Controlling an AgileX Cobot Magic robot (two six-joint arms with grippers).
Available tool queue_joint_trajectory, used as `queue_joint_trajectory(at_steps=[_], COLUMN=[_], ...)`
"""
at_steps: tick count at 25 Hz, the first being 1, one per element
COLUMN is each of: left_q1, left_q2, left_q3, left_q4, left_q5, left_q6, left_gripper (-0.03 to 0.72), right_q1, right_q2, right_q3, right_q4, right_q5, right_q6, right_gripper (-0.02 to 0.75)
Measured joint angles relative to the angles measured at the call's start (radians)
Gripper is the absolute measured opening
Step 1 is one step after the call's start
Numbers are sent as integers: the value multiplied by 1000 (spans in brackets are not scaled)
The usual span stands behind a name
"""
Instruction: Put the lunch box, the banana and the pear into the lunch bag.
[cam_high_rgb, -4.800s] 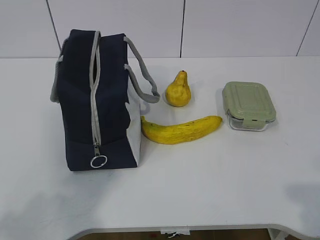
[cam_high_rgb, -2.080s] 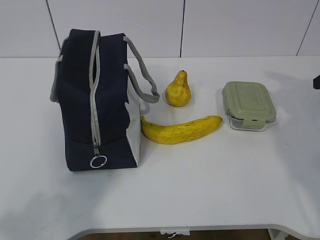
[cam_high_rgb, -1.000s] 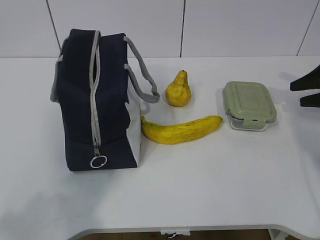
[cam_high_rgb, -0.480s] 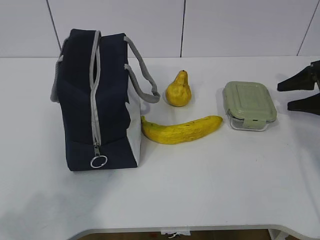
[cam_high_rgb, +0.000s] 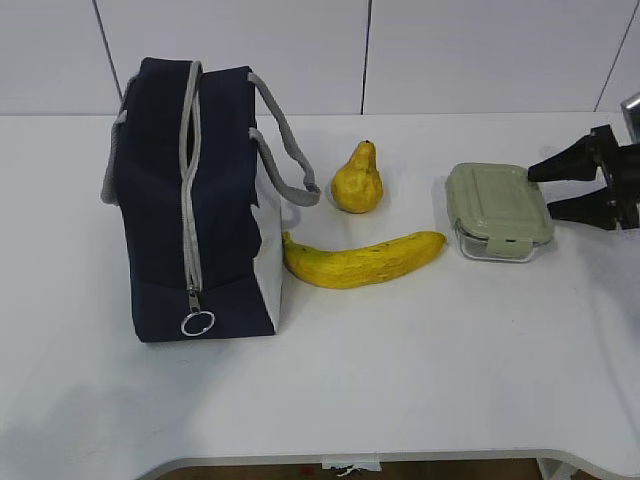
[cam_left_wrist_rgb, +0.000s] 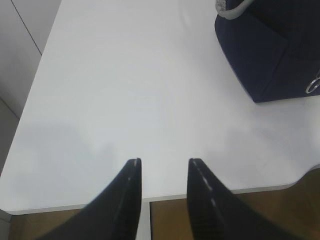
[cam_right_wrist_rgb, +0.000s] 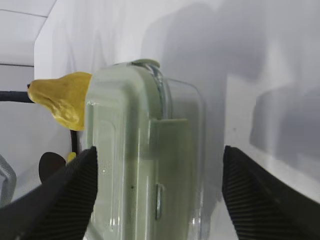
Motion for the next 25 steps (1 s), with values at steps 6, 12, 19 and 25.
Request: queue_joint_trajectory(at_steps=[6, 12, 19, 25], left_q1=[0, 0, 0, 0], left_q2=[0, 0, 0, 0], left_q3=[0, 0, 0, 0], left_q4=[0, 0, 0, 0], left_q5=[0, 0, 0, 0], left_q6=[0, 0, 0, 0], left_gripper=[240, 239, 239, 240], right_q1=[19, 36, 67, 67], right_q2=[14, 14, 49, 53], right_q3=[-2, -2, -4, -4], right_q4=[-2, -4, 3, 10], right_q5=[0, -2, -2, 4], right_q6=[-2, -21, -25, -25], right_gripper=[594, 593, 593, 593])
